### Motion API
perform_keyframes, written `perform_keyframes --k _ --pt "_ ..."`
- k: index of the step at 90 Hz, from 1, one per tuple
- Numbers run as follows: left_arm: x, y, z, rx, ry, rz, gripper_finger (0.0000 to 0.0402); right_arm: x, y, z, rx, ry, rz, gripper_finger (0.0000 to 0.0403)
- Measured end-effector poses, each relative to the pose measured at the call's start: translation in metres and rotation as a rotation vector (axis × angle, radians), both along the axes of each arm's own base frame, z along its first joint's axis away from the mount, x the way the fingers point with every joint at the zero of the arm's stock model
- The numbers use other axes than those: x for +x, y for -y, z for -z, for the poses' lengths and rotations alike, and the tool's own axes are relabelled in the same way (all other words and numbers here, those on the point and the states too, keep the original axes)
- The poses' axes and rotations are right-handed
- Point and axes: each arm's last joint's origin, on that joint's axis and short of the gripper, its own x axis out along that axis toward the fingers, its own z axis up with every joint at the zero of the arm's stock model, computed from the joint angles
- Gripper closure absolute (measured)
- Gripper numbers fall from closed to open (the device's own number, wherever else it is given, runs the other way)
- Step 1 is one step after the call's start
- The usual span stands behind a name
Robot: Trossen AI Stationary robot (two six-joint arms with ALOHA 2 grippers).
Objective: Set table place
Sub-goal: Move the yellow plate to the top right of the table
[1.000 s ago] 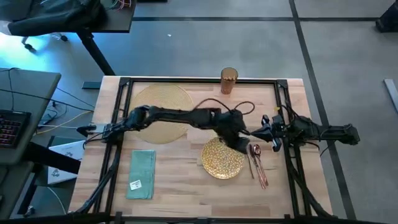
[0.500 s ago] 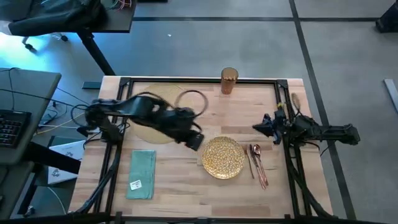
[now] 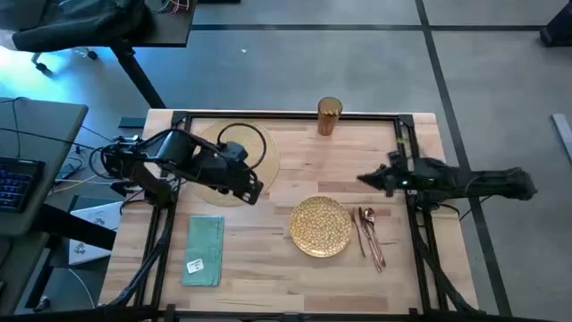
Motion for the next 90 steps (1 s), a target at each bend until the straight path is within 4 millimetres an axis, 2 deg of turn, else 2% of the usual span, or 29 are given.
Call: perform_keyframes --k 11,21,38,52,70,90 --pt "-0.009 -0.005 0.020 -0.028 -0.001 -0.008 0.0369 0.034 0.005 0.009 0.022 -0.276 -0.166 0.0394" --pt "-0.015 -0.004 0.040 -0.056 0.039 -0.003 0.0383 0.060 0.017 0.024 0.053 -0.476 -0.234 0.0363" --pt "-0.027 -0.002 0.061 -0.079 0.093 0.012 0.0392 0.097 0.040 0.042 0.031 -0.649 -0.273 0.0283" --pt "-0.034 0.001 0.062 -0.076 0.111 0.029 0.0392 0.118 0.052 0.062 0.079 -0.788 -0.310 0.0245" --pt "-0.044 0.000 0.055 -0.020 0.147 0.053 0.0392 0.135 0.052 0.084 0.135 -0.903 -0.392 0.0250" --pt "-0.052 -0.005 0.048 0.027 0.178 0.077 0.0392 0.143 0.040 0.096 0.146 -0.955 -0.420 0.0298"
